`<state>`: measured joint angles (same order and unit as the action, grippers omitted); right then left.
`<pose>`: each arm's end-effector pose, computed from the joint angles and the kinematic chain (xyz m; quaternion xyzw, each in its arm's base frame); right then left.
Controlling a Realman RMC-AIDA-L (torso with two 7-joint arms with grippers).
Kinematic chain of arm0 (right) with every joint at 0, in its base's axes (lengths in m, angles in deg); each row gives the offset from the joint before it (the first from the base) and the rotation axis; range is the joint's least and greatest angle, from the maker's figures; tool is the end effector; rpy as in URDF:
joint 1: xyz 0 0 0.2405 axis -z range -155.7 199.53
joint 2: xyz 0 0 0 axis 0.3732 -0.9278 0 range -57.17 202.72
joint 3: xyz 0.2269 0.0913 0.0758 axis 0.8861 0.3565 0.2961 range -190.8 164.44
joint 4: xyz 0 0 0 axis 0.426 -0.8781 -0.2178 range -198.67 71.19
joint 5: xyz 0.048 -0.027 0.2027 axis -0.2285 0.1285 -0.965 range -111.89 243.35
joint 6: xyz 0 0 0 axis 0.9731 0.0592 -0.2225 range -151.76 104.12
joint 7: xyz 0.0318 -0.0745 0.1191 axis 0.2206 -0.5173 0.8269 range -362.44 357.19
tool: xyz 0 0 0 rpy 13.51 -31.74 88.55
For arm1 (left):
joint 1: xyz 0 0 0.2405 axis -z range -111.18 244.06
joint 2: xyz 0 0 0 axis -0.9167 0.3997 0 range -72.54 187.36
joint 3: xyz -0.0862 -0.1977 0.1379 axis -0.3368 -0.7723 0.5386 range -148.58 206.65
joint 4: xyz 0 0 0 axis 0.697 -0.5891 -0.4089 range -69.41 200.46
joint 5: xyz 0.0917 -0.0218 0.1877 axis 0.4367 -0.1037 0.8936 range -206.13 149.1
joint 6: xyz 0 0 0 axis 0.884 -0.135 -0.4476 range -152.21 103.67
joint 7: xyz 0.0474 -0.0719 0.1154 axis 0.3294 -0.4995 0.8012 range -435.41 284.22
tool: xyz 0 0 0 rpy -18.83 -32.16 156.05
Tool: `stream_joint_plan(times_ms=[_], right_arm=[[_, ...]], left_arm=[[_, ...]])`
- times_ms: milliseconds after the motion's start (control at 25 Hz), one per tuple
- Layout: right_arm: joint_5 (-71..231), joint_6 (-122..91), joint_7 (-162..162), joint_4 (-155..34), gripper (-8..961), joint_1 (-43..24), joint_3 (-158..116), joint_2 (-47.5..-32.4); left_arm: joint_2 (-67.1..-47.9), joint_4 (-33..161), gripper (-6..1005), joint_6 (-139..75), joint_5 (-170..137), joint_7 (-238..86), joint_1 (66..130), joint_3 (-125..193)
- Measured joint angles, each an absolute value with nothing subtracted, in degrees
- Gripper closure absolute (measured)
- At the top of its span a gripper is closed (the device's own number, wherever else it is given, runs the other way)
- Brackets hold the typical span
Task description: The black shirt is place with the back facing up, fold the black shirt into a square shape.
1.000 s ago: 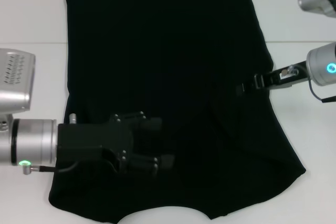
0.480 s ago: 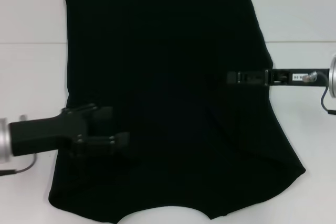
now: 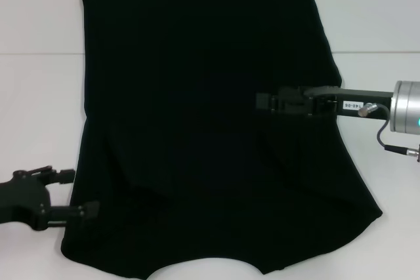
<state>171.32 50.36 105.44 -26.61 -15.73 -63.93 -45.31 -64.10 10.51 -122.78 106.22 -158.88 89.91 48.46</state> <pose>0.2147 0.3904 -0.0080 -0.8758 0.3861 0.2595 0.1289 -0.3260 0.2807 0.0566 -0.9209 -0.2960 -0.1533 0.2022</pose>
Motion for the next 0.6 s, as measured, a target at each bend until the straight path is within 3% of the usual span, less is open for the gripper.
stream_joint_plan(times_ms=[600], right_arm=[[170.9, 49.6, 105.6, -27.4, 23, -17.0, -63.6, -45.25]], left_arm=[[-66.71, 4.8, 50, -114.3, 114.1, -156.7, 89.7, 60.0]])
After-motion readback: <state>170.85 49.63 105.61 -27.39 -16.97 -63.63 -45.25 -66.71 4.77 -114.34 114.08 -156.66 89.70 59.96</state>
